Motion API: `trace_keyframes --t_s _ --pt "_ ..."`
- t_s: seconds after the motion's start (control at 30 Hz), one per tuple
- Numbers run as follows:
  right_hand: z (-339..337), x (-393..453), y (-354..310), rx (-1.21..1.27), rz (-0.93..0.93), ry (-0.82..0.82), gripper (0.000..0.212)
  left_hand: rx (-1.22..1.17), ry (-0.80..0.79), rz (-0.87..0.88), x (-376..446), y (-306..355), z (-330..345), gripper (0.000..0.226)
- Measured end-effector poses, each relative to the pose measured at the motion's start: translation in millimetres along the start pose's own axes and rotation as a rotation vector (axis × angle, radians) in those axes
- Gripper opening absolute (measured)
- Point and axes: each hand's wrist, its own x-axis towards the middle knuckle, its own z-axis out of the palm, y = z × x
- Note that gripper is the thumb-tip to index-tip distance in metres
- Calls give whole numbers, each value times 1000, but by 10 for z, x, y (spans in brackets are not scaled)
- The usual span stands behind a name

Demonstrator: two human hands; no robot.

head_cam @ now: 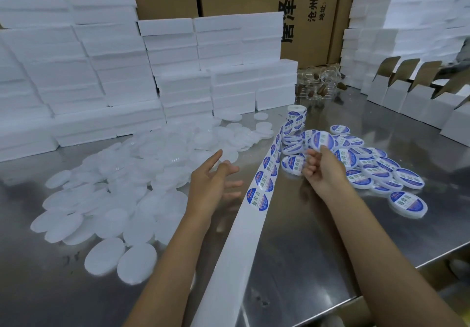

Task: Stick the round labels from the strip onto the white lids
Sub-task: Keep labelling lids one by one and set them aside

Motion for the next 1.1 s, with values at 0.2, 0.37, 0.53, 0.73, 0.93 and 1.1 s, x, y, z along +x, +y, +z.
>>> trace_keyframes --t_s 0.2,0.37,0.53,0.73,0.93,1.1 --pt "-87 139 -41 59 27 -52 38 46 48 -18 42 -12 -29 43" --pt "-82 65 3 -107 -46 -67 36 81 98 -45 52 -38 -55 36" --pt "59 -139 159 -602 -306 -3 30 81 125 -71 59 -41 -81 32" --pt "239 -381 545 -1132 -882 -241 16 84 139 -65 71 -52 -130 29" --pt "579 -282 630 -1322 -1082 -364 9 23 163 -74 96 -41 -174 33" --pt "965 -67 715 -1556 -870 -349 40 23 159 -84 129 -56 -202 32"
